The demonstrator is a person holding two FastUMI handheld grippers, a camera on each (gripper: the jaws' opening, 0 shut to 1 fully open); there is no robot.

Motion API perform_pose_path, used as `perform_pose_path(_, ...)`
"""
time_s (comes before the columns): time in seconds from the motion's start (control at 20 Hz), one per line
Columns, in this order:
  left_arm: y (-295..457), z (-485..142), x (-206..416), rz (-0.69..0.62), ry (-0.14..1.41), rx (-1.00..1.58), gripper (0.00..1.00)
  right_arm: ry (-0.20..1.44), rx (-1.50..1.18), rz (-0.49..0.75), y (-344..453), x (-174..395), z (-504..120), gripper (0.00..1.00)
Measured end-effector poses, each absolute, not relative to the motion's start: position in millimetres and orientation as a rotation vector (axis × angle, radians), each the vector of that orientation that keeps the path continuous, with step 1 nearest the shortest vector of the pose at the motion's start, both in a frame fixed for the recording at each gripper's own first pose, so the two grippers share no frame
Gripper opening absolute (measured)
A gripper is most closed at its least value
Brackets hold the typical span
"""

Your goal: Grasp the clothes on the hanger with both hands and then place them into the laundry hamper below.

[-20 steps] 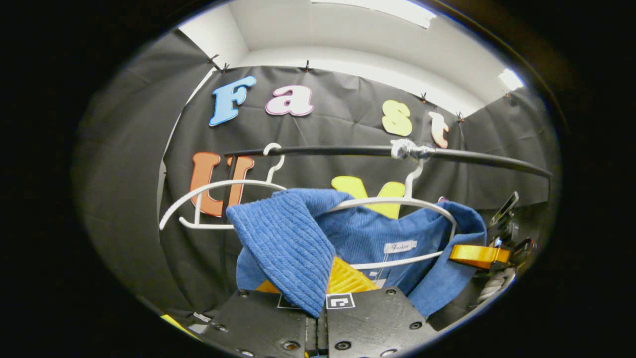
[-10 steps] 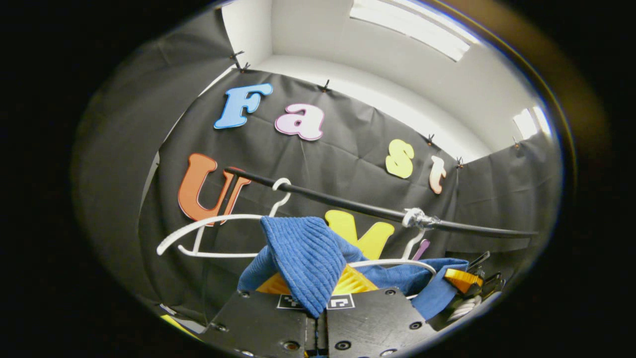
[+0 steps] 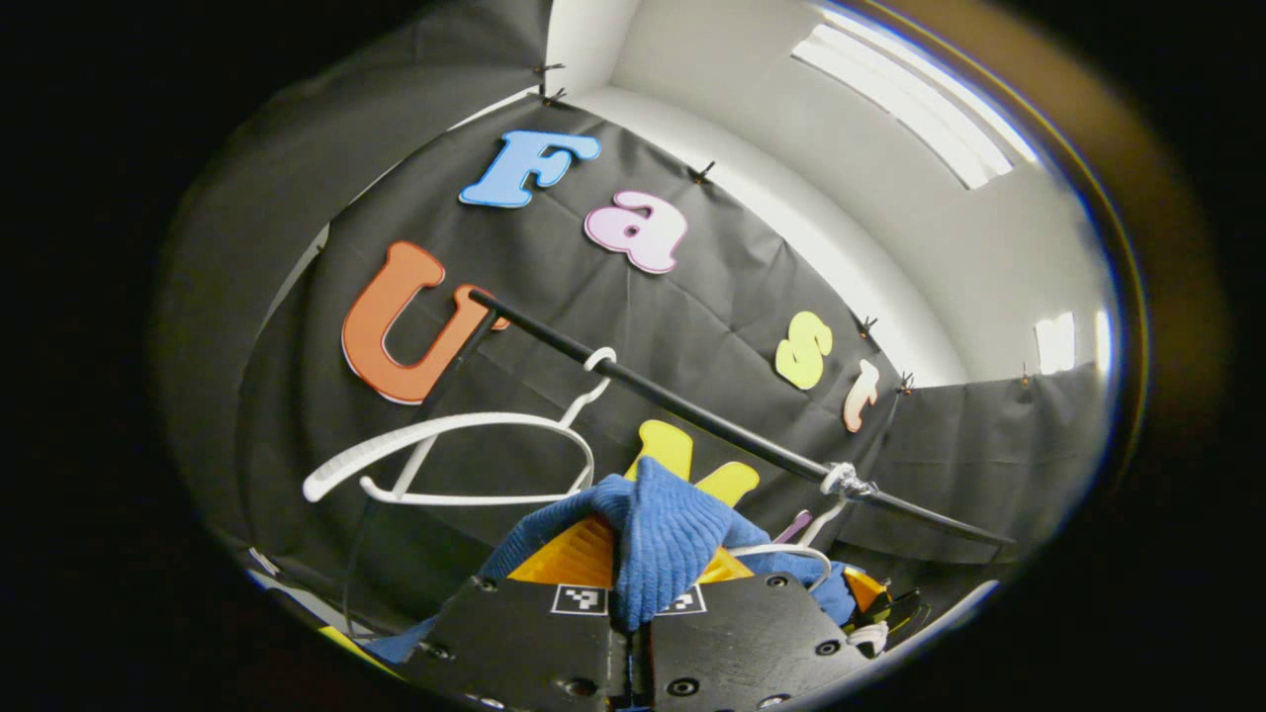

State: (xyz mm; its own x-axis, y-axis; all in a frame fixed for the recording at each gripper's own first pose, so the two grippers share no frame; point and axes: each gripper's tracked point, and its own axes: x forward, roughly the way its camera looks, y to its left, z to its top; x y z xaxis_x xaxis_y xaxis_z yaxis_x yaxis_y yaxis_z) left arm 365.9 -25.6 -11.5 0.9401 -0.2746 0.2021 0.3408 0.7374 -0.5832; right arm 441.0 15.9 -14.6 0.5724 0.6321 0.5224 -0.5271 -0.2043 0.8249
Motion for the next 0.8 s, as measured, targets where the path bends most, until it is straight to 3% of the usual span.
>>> perform_pose_path(0.8, -29.1, -54.8, 389.9, -0.547, 0.032, -1.038, 0.05, 0.196, 1.610, 1.062, -8.4, 464.3, -40.0, 0.06)
